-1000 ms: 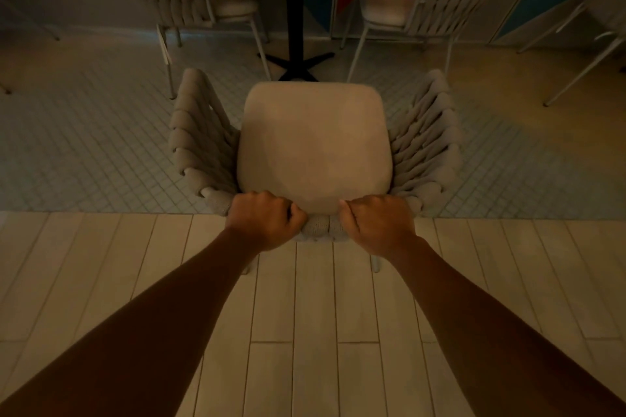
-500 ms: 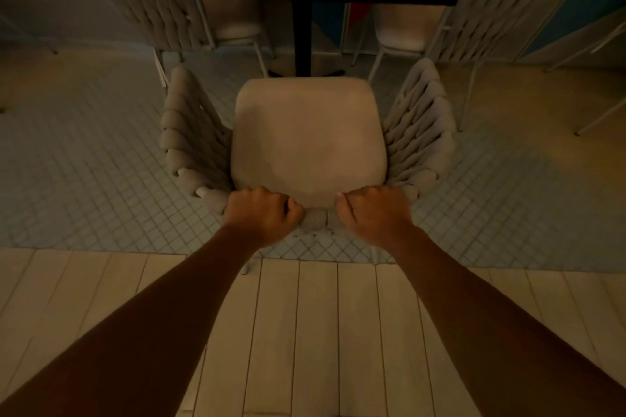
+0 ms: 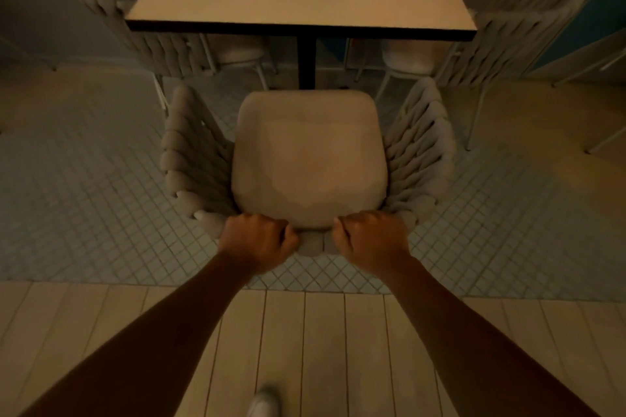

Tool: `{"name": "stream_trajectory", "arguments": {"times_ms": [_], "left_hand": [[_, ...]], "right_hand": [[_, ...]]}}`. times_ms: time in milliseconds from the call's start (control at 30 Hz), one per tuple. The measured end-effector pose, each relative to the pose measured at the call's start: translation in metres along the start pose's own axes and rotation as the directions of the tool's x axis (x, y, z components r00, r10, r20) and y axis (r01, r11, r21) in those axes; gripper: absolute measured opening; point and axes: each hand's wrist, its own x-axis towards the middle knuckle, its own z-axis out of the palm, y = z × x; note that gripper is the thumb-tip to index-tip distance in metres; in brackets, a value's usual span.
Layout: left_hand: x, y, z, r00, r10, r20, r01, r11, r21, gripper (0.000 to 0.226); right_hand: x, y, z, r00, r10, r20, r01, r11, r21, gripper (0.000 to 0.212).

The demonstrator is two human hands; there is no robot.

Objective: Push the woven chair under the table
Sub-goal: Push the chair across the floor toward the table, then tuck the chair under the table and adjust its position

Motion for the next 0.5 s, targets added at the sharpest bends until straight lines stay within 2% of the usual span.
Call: {"name": "stream_trajectory", "arguments": {"times_ms": [100,167,233,300,333,367,400,433,467,500], "left_hand": [[0.001,0.001,-0.003,0.999,-0.032,-0.014,0.032,0.998,-0.045,0.042],[0.000,0.003,0.000,0.996,-0.087,-0.015,0.084,0.989,-0.122,0.031],[-0.004,0.007,0.003,0.984,-0.167,-0.067,0.153,0.973,-0.175,0.021],[-0.011,0.016,0.005,0.942,-0.311,-0.122,0.285,0.939,-0.192,0.042],[-0.014,0.021,0.004,0.902,-0.411,-0.134,0.376,0.899,-0.225,0.054],[-0.016,0.028,0.003,0.843,-0.522,-0.129,0.473,0.833,-0.286,0.066],[-0.018,0.033,0.002,0.759,-0.641,-0.114,0.565,0.736,-0.374,0.076],[-0.018,0.038,0.001,0.644,-0.760,-0.081,0.647,0.598,-0.472,0.084],[-0.016,0.041,0.000,0.489,-0.872,-0.012,0.723,0.413,-0.554,0.092],[-0.012,0.044,-0.001,0.295,-0.951,0.093,0.779,0.183,-0.600,0.100]], "right_hand": [[0.003,-0.002,-0.001,0.997,0.058,0.054,-0.060,0.998,0.032,0.040],[0.004,-0.003,-0.001,0.994,0.107,0.029,-0.109,0.990,0.085,0.032],[0.001,-0.006,-0.001,0.982,0.188,-0.005,-0.188,0.981,0.045,0.028],[-0.001,-0.013,0.000,0.931,0.362,-0.038,-0.362,0.932,0.010,0.049],[-0.002,-0.018,0.000,0.878,0.476,-0.054,-0.474,0.880,0.038,0.063],[-0.001,-0.023,-0.001,0.800,0.597,-0.064,-0.589,0.801,0.108,0.076],[0.001,-0.027,-0.002,0.688,0.723,-0.066,-0.700,0.684,0.205,0.089],[0.003,-0.026,-0.004,0.530,0.847,-0.042,-0.799,0.515,0.311,0.098],[0.006,-0.023,-0.005,0.325,0.945,0.026,-0.869,0.288,0.403,0.106],[0.008,-0.017,-0.008,0.093,0.985,0.147,-0.889,0.015,0.458,0.112]]}}
